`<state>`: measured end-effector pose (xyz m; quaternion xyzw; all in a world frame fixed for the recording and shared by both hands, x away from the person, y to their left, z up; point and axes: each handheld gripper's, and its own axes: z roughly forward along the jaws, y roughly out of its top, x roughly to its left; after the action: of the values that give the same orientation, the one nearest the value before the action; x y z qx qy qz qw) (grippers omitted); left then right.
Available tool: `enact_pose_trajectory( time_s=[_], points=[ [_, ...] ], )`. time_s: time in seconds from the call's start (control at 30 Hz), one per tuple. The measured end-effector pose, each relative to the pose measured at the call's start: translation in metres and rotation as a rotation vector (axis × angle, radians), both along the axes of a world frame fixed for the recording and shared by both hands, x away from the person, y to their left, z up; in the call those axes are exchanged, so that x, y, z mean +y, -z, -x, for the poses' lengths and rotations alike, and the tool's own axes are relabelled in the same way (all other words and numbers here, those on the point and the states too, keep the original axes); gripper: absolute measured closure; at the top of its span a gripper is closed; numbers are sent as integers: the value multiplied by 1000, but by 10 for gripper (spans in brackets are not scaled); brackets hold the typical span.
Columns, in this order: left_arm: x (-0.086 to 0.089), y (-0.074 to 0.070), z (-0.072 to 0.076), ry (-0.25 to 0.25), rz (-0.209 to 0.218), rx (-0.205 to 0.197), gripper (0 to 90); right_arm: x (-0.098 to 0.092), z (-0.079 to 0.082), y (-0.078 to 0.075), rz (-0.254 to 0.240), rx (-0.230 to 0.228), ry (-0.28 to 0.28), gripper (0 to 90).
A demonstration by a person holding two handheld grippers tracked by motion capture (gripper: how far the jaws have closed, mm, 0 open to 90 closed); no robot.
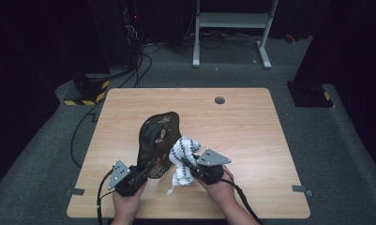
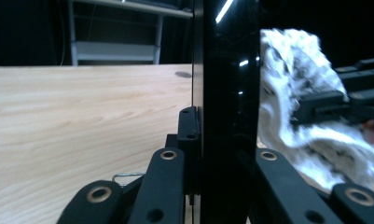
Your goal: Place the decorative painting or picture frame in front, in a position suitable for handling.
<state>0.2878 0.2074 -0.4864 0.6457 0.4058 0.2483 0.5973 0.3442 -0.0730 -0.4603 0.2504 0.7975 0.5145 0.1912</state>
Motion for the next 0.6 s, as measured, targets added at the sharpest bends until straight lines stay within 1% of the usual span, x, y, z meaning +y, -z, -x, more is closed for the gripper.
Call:
enact_pose_trajectory(
  time_s=[0.03,0.17,0.3,0.43,0.6],
  points=[
    [-1,0,1,7,-4,-1,806,-1,1,-3,-8,-9,-1,721],
    [-5,3,3,18,-18,11,806,-8,5,-17,-69,-45,-8,722],
    [-8,4,6,26,-26,13,806,-11,7,-28,-109,-74,-9,724],
    [-7,6,10,30,-17,15,806,-10,8,-39,-127,-103,2,728],
    [-4,10,13,33,-6,19,804,-9,5,-48,-152,-123,26,729]
  ],
)
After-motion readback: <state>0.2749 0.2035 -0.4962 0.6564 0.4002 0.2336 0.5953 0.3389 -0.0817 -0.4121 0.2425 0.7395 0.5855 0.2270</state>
